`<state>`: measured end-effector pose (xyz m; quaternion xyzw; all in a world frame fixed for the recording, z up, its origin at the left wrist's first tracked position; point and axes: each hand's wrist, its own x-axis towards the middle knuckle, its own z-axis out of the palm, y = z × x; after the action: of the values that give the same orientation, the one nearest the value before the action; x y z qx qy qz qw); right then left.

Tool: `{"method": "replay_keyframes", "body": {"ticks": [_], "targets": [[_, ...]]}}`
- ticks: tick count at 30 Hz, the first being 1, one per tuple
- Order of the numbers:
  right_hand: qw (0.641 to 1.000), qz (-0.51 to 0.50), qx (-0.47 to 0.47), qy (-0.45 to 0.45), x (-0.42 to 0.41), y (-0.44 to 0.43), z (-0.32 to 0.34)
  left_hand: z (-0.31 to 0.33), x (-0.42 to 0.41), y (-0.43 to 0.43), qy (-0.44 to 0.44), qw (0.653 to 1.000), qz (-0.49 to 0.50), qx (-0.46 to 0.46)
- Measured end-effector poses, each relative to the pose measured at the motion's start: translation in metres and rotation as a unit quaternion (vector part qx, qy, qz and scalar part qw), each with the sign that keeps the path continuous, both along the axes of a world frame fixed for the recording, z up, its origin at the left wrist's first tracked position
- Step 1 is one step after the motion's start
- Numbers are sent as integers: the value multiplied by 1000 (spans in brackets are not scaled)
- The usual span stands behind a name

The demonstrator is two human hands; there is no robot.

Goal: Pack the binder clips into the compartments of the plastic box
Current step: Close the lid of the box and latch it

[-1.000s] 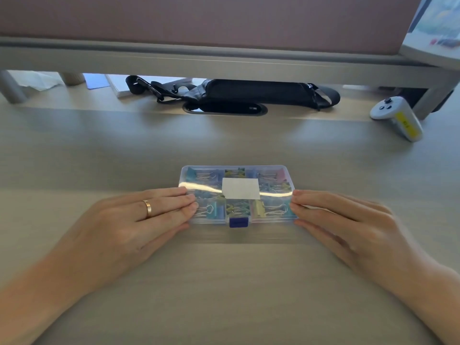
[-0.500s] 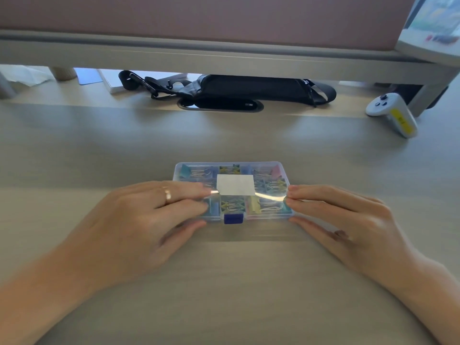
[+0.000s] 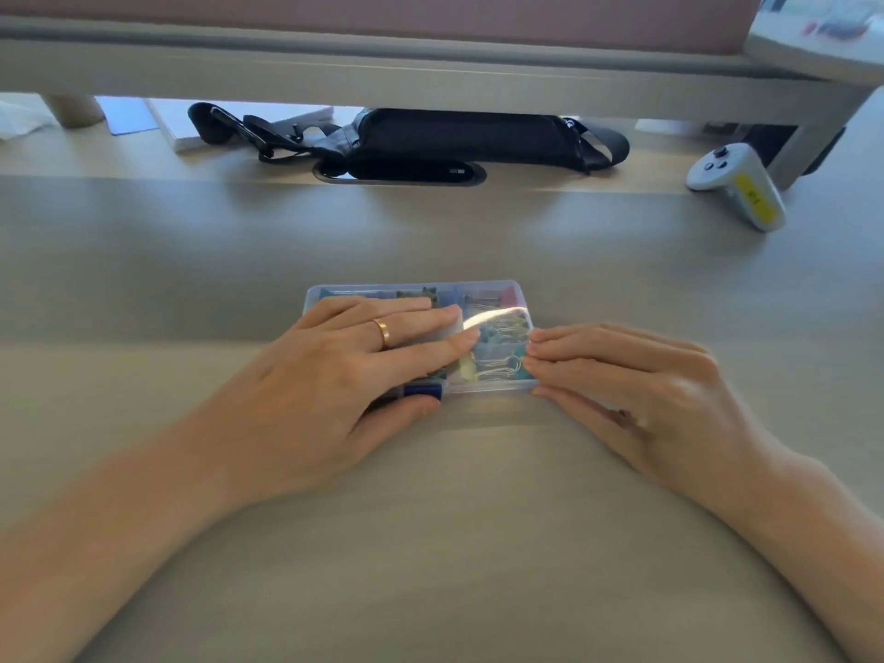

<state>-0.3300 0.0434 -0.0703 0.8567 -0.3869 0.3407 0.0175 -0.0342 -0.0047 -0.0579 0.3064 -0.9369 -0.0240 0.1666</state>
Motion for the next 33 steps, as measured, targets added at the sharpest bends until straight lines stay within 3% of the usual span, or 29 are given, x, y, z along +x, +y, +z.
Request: {"method": "replay_keyframes", "body": {"ticks": [7,12,16,22,27,33], "targets": [[997,-44,-20,58,7,3,8,-7,10,0,147,988,-16,36],[988,-62,-36,136,18,-2,16,-2,21,1,130,988,-18,75],[981,-69,-44,175,23,-7,20,-4,35,0,113,992,-6,48],[984,-65,-56,157,58,-1,17,-4,34,0,127,989,0,71],[971,-72,-160,162,82,-10,13,-6,35,-1,120,991,-16,48],[961,-55,-219,159,78,-3,10,-6,36,-4,124,991,-22,47]]}}
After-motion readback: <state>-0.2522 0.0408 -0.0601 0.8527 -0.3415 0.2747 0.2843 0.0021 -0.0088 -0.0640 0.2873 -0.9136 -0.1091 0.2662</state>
